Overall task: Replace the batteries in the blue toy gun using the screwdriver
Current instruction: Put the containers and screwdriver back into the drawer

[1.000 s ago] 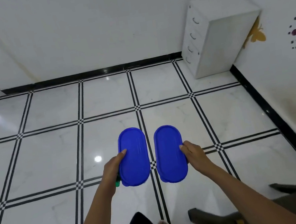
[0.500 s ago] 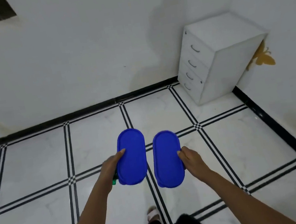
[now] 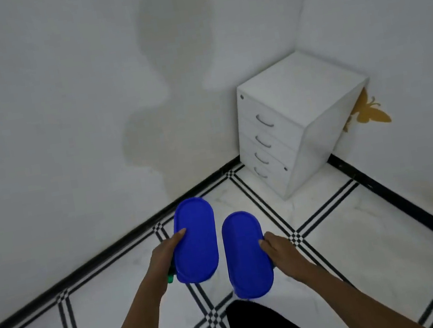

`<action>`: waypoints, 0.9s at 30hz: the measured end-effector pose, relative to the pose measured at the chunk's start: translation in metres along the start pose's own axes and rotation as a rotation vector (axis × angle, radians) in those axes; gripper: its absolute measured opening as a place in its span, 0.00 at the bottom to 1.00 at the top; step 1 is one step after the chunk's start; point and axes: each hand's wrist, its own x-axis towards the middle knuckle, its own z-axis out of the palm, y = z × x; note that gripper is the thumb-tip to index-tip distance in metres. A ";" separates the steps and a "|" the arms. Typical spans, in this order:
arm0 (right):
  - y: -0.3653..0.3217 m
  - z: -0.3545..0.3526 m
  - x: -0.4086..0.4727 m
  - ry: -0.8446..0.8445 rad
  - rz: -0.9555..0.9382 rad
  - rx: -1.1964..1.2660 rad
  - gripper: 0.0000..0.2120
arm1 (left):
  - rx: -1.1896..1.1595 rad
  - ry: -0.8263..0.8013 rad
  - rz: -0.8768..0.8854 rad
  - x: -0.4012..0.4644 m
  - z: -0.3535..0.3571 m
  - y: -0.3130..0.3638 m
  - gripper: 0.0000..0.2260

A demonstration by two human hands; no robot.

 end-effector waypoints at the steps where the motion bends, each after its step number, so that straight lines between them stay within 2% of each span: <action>1: -0.006 -0.009 0.023 0.003 0.010 -0.009 0.17 | 0.004 -0.015 -0.006 0.021 0.003 0.020 0.21; 7: -0.048 -0.055 0.138 0.009 0.036 -0.066 0.18 | 0.057 -0.076 0.007 0.126 0.028 0.126 0.12; 12: -0.065 -0.089 0.216 0.072 0.092 -0.091 0.17 | 0.126 -0.144 -0.023 0.212 0.057 0.193 0.17; 19: -0.066 -0.118 0.331 0.127 0.237 -0.162 0.16 | 0.460 -0.368 0.025 0.355 0.113 0.297 0.12; 23: -0.052 -0.118 0.394 0.222 0.325 -0.053 0.14 | 0.601 -0.480 0.037 0.430 0.149 0.328 0.23; 27: -0.035 -0.118 0.433 0.225 0.345 -0.031 0.17 | 0.612 -0.531 -0.018 0.474 0.175 0.329 0.32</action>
